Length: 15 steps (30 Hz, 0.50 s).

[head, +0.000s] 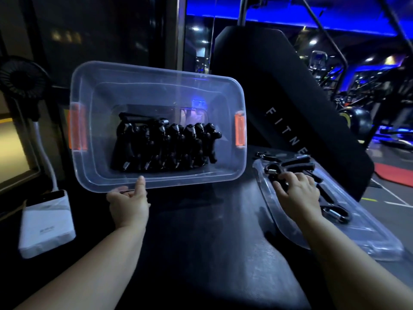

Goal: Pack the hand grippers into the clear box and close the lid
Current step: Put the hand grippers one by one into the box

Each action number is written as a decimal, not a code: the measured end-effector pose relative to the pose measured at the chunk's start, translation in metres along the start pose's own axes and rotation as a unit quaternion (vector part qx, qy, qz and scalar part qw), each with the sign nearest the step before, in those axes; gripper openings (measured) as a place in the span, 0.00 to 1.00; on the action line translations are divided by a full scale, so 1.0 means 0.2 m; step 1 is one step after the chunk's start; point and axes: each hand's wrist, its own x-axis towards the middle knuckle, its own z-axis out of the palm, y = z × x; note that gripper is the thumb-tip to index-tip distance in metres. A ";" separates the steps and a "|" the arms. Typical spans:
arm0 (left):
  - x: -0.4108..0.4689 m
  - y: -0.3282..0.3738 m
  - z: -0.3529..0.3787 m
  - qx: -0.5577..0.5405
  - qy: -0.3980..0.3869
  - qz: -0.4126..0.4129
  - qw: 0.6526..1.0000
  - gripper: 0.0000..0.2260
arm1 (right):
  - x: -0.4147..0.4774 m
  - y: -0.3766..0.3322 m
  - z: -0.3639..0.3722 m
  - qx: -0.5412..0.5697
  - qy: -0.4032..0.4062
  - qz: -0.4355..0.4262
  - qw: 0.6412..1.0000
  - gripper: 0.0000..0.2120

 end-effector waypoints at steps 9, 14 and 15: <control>0.00 0.00 -0.01 0.006 -0.006 -0.004 1.000 0.22 | -0.03 0.17 -0.03 -0.090 -0.113 0.178 0.973 0.26; -0.01 0.01 -0.02 0.010 -0.005 -0.014 1.000 0.26 | -0.02 0.24 -0.07 -0.107 -0.164 0.278 0.940 0.35; -0.01 0.01 -0.03 0.010 -0.006 -0.014 1.000 0.26 | -0.02 0.25 -0.08 -0.096 -0.173 0.288 0.937 0.36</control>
